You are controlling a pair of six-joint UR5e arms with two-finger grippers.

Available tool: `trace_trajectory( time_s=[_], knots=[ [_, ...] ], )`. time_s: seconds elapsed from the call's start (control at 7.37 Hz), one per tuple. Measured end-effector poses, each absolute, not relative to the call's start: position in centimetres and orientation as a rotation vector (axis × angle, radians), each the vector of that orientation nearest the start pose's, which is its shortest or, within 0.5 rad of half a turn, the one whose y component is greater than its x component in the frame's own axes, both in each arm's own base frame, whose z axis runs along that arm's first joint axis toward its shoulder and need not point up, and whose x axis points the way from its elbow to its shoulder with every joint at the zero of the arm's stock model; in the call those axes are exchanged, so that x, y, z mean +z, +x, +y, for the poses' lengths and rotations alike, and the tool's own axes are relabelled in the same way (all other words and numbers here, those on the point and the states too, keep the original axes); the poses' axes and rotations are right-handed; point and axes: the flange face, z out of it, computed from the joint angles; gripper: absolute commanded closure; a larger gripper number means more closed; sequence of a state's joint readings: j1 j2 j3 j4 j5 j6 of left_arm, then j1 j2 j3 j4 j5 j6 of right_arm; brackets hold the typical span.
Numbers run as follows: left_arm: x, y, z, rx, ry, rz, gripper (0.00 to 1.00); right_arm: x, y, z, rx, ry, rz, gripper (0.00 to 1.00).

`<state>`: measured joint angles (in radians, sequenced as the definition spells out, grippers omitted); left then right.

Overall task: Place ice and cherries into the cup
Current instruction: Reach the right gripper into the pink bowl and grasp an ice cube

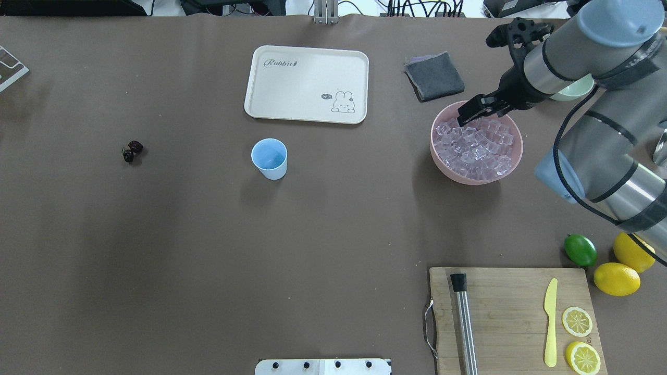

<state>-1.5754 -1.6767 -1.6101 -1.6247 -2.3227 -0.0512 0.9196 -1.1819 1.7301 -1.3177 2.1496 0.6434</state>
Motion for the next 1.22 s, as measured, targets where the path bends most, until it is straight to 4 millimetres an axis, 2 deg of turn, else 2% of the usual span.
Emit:
trace_trajectory(
  time_s=[0.14, 0.54, 0.81, 1.22],
  knots=[
    [58.1, -6.8, -54.5, 0.022, 0.171, 0.753, 0.02, 34.3, -33.4, -53.8, -0.245, 0.298, -0.875, 0.02],
    [58.6, -6.8, -54.6, 0.023, 0.173, 0.753, 0.02, 36.8, -35.9, -53.4, -0.263, 0.299, -0.800, 0.02],
    [59.0, -6.8, -54.8, 0.026, 0.185, 0.753, 0.02, 38.2, -36.5, -53.5, -0.275, 0.297, -0.769, 0.02],
    [58.9, -6.8, -55.0, 0.026, 0.193, 0.754, 0.02, 39.1, -36.4, -53.5, -0.271, 0.289, -0.756, 0.10]
  ],
)
